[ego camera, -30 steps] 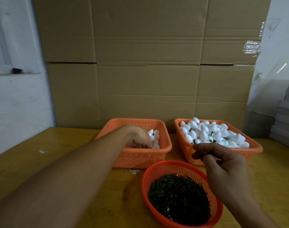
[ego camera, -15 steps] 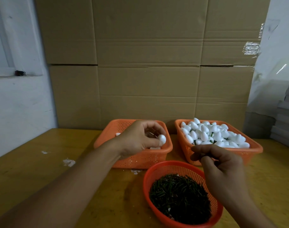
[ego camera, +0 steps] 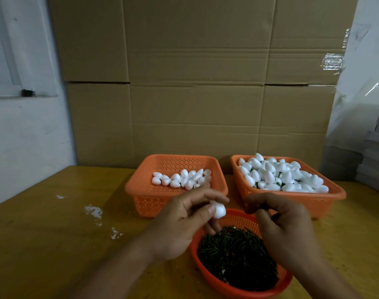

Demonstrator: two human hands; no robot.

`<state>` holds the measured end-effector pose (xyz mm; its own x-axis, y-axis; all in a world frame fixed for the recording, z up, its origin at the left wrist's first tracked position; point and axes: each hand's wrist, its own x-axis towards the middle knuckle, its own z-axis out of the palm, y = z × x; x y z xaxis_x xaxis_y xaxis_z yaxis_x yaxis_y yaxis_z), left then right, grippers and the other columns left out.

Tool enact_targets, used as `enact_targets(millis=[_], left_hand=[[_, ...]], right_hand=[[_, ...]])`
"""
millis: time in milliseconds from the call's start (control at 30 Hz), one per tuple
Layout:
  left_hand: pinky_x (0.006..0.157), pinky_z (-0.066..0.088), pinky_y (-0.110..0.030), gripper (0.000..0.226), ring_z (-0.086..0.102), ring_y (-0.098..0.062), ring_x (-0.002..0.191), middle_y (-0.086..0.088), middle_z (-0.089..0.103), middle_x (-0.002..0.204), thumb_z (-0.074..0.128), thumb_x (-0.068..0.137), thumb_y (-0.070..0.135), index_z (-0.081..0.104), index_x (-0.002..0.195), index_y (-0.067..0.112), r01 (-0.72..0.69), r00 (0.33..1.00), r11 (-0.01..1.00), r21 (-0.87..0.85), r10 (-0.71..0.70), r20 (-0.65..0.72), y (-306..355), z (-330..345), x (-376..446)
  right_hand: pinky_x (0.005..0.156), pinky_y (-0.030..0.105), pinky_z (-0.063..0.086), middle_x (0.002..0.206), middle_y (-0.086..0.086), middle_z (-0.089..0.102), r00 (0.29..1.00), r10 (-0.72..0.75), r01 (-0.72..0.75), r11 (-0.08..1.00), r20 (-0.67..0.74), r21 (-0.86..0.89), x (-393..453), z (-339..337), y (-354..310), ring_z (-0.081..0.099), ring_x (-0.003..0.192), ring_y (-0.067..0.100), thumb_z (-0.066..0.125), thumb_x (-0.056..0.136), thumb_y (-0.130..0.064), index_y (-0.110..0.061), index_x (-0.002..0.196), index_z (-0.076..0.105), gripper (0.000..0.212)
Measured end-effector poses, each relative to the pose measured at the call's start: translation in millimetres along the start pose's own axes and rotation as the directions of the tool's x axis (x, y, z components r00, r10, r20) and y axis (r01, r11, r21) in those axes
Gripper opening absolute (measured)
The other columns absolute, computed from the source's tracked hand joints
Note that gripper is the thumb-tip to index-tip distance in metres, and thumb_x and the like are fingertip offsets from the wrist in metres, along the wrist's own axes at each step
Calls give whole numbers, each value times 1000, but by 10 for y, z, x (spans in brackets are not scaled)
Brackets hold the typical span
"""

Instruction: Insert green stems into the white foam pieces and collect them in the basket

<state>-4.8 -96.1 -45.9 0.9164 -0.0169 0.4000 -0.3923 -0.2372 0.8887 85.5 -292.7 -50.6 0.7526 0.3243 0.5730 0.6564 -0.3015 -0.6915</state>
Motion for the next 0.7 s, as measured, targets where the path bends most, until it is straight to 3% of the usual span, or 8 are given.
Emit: enact_targets(millis=[100, 167, 267, 367, 467, 567, 700], left_hand=[[77, 53, -31, 26, 66, -23, 86, -8, 69, 99, 56, 96, 21, 71, 117, 22, 54, 998, 983, -177, -56, -11, -4, 32, -41], [78, 53, -30, 31, 66, -23, 86, -10, 70, 102, 63, 92, 17, 70, 122, 21, 83, 997, 955, -285, -78, 29, 10, 38, -66], [77, 53, -28, 38, 66, -21, 84, -11, 70, 101, 68, 87, 8, 69, 123, 21, 95, 995, 940, -328, -87, 40, 23, 44, -92], [70, 51, -30, 34, 62, -21, 77, -12, 69, 93, 68, 89, 17, 67, 123, 20, 109, 994, 940, -324, -103, 33, 37, 71, -97], [63, 47, -28, 35, 59, -20, 70, -10, 66, 85, 68, 87, 37, 68, 119, 24, 132, 991, 942, -309, -132, 22, 51, 90, -95], [62, 46, -26, 37, 58, -18, 69, -9, 64, 84, 65, 85, 45, 71, 112, 19, 130, 990, 941, -311, -139, -9, 38, 104, -89], [64, 47, -26, 32, 59, -18, 72, -11, 66, 88, 64, 89, 36, 72, 110, 13, 137, 987, 914, -382, -158, -24, 15, 106, -87]], right_hand=[[54, 12, 41, 82, -14, 71, 996, 0, 18, 980, 92, -196, -8, -14, -33, 61, 62, -7, 66, 87, -7, -32, 98, 77, 29], [64, 23, 52, 83, -17, 71, 977, 18, 51, 948, 211, -316, -11, -36, -99, 64, 72, -1, 69, 87, -20, -36, 98, 76, 21], [73, 30, 56, 85, -17, 70, 882, 119, 153, 843, 457, -515, -31, -36, -214, 64, 79, 4, 65, 88, -44, -43, 99, 71, 12], [76, 30, 55, 84, -14, 63, 793, 240, 243, 718, 559, -652, -70, 24, -273, 62, 83, 5, 58, 85, -63, -37, 99, 67, 31], [76, 31, 52, 87, -12, 62, 746, 299, 288, 661, 595, -693, -105, 105, -284, 61, 84, 9, 55, 78, -76, -29, 93, 61, 49], [75, 31, 50, 96, -10, 64, 737, 290, 309, 659, 611, -686, -124, 159, -285, 64, 90, 13, 59, 78, -69, -28, 99, 63, 46], [79, 32, 54, 102, -9, 65, 767, 259, 270, 700, 587, -661, -128, 198, -236, 64, 95, 16, 61, 87, -48, -29, 109, 65, 29]])
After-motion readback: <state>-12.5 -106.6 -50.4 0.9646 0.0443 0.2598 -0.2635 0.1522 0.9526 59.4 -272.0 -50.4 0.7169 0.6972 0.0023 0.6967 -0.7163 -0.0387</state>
